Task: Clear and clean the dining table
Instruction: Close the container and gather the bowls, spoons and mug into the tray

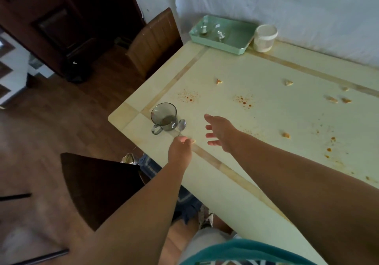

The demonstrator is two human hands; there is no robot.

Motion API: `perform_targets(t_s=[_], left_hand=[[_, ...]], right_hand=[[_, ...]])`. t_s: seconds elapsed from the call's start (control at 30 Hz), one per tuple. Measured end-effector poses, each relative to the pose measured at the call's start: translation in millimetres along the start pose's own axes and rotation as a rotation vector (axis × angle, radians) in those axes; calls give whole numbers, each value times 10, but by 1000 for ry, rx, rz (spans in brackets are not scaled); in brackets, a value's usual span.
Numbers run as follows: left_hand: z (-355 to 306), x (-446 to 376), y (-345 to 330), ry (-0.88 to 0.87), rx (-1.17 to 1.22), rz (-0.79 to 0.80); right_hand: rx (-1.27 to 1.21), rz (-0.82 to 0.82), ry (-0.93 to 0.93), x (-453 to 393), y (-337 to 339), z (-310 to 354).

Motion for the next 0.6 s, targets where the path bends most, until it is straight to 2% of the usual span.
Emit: perform_targets(t_s=[0.33,0.6], left_hand=[[418,-490,94,78,-144,-93],[496,-831,8,16,-328,-95]], right_hand=[[33,44,-74,-314,-410,-160],[90,64,-149,-536,-545,-249]])
Point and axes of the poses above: each hand's wrist, its own x-axis away from the middle knuckle, its own y-axis out of the back of the hand, z = x × y, the point moved 4 cm from there along -x, towards the middle knuckle, and after that the axes turned 7 degrees about -z, right-handed, at the moved point
